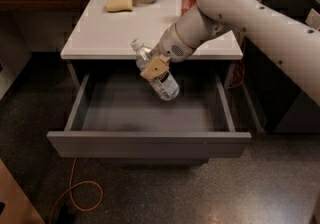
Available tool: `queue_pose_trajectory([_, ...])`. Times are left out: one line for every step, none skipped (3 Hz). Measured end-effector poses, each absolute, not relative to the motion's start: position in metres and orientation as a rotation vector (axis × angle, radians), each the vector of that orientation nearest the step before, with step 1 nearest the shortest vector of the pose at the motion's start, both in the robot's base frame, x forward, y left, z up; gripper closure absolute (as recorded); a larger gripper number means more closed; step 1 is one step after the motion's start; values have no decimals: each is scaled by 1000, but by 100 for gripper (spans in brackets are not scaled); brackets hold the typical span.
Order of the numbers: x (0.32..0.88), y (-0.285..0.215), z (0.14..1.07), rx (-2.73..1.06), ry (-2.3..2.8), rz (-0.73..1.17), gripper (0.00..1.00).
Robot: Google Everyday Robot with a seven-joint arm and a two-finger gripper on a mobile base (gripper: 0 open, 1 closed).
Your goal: Place blue plastic bottle into top drawer
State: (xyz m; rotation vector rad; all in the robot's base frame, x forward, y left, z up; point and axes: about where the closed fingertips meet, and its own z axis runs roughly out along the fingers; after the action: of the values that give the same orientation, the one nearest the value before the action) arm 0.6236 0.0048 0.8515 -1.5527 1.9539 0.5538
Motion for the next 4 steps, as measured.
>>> queue_pose_trajectory([625, -9, 796, -1774, 2053, 504, 100])
queue_pose_trajectory([626, -18, 752, -1950, 2124, 430, 100])
queue_pose_trajectory([626, -19, 726, -2045, 2158, 363, 100])
queue_pose_trajectory([628, -16, 705, -2098, 2186, 281, 88])
